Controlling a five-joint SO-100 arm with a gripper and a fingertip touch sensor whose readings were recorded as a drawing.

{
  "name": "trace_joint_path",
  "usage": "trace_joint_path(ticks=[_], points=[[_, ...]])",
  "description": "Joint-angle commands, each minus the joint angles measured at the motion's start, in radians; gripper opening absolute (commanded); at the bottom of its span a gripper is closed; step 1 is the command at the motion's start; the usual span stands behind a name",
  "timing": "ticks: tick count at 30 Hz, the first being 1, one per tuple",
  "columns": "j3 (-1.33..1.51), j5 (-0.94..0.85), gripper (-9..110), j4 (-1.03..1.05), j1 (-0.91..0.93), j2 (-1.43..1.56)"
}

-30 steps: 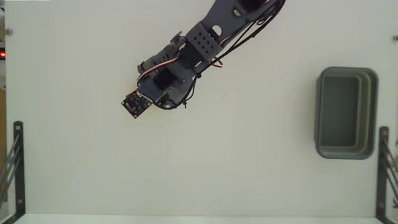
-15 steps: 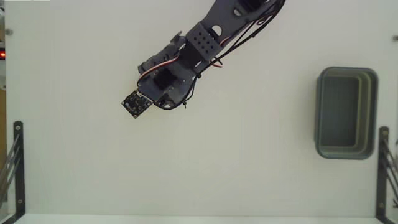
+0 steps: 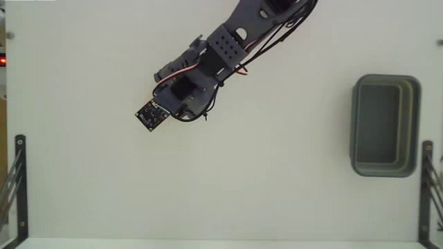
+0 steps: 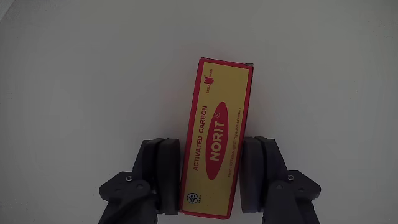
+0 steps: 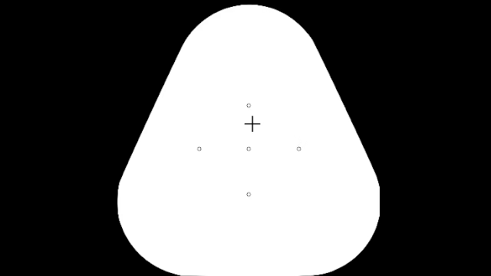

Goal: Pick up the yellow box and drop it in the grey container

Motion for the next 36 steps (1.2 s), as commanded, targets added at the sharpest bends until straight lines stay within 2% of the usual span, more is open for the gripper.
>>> trace_joint_path(ticks=[1,36], points=[[0.001,0.003,55,-0.006,0.011,0.027],[0.001,0.003,47,-0.006,0.011,0.027]])
